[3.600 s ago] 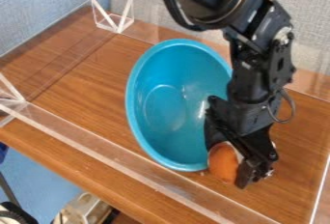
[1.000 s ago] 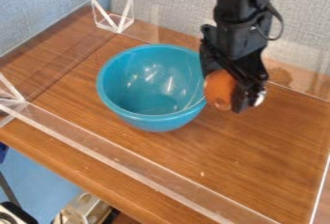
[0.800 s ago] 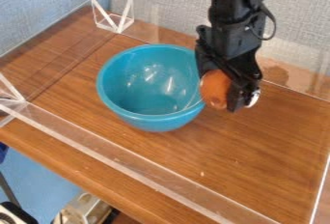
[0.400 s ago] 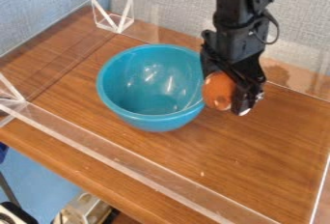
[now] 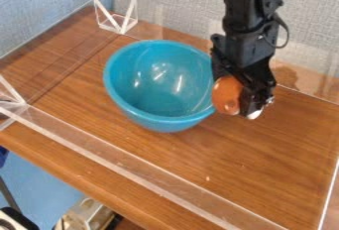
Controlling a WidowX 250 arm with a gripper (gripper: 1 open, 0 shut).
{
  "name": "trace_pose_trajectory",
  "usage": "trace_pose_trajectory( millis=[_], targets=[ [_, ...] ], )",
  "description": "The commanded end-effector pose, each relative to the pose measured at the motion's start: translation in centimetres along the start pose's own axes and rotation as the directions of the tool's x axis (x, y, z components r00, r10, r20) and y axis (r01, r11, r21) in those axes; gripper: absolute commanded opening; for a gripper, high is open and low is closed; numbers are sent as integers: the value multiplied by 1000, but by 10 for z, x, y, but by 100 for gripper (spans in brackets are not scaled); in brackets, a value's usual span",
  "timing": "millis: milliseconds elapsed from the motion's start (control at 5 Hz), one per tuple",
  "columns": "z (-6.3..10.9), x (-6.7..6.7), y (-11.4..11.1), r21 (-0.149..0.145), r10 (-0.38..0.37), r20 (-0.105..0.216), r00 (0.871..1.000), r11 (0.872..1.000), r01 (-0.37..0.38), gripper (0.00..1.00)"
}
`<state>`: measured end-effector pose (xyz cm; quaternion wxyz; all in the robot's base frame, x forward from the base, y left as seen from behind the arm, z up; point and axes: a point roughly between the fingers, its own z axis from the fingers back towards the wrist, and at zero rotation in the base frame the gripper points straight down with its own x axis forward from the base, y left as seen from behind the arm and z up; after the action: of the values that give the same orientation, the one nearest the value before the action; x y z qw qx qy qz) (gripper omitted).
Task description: Remove the mushroom from inside the blue bowl and put it on the table
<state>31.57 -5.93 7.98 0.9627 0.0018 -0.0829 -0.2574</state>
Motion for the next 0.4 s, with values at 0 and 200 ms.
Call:
trace_pose_trajectory(
  millis=[0,200],
  targets=[
    [12,7,0,13,15,49,999,1000,-16,0],
    [12,7,-9,2,23,50,998,1000,-23,0]
  ],
)
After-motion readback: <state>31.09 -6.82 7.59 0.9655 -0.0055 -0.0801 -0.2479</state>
